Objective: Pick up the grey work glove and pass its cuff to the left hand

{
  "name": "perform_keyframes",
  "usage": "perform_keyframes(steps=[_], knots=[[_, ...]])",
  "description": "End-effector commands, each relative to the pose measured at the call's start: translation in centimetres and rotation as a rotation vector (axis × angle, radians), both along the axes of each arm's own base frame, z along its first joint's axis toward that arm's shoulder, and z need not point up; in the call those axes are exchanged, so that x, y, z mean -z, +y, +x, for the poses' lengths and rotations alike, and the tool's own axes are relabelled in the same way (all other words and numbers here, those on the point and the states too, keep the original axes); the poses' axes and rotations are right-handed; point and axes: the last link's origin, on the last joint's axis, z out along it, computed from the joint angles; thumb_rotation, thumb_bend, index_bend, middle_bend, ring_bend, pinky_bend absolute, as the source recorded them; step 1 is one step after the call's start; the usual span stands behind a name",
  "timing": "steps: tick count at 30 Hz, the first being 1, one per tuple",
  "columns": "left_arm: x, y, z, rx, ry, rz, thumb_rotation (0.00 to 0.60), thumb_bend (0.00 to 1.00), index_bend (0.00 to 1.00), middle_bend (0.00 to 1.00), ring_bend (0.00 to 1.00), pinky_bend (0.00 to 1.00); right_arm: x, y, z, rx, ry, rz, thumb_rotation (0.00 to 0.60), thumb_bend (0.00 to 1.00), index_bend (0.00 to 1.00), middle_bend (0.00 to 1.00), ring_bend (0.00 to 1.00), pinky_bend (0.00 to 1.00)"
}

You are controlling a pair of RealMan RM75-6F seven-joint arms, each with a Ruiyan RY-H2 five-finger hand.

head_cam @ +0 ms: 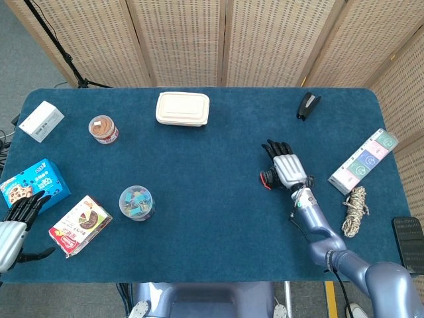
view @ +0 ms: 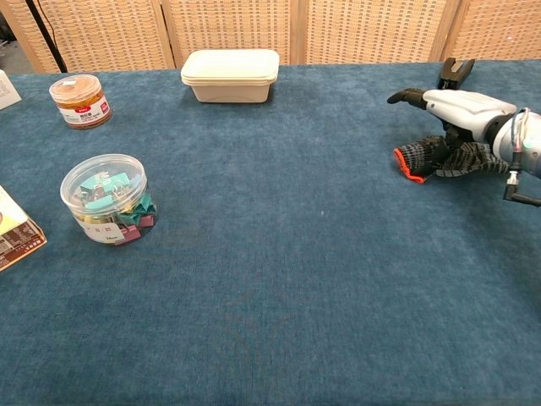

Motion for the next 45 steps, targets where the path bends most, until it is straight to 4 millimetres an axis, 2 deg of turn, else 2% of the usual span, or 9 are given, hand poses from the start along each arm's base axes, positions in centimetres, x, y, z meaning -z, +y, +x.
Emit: perform_keyframes(steps=[1,13,20,24,35,42,45], knots=[[-0.1,0.0,0.0,0.001,-0.002,0.002,0.600,0.00,0.00,0.00,0.00,0.00,-0.6,-0.5,0.0,0.005,0.055,0.022,0.600,0.00,0.00,0.00,0.00,0.00],[0.1,-0.1,0.1,0.004,0.006,-0.002,0.600,0.00,0.00,0.00,0.00,0.00,-5.3,-0.1,-0.7,0.105,0.126,0.121,0.600,0.00,0.00,0.00,0.00,0.00],[0.3,-0.1,0.2,0.002,0.012,-0.004,0.600,0.00,0.00,0.00,0.00,0.00,-6.3,0.1,-1.6,0.158,0.170,0.144,0.600,0.00,0.02,0.00,0.00,0.00],[0.3,-0.1,0.2,0.000,0.011,-0.003,0.600,0.00,0.00,0.00,0.00,0.00,-6.2,-0.1,-1.9,0.178,0.165,0.131,0.600,0.00,0.08,0.06,0.01,0.00],[0.2,0.1,0.1,-0.007,0.008,-0.004,0.600,0.00,0.00,0.00,0.00,0.00,-4.5,-0.5,-2.1,0.183,0.104,0.090,0.600,0.18,0.27,0.24,0.16,0.21],[0.2,0.1,0.0,-0.009,0.008,-0.006,0.600,0.00,0.00,0.00,0.00,0.00,-4.1,-0.7,-1.9,0.173,0.040,0.049,0.600,0.31,0.46,0.42,0.34,0.41],[0.2,0.2,0.0,-0.010,0.007,-0.006,0.600,0.00,0.00,0.00,0.00,0.00,-4.2,-0.7,-1.9,0.171,0.005,0.039,0.600,0.35,0.52,0.47,0.39,0.45]])
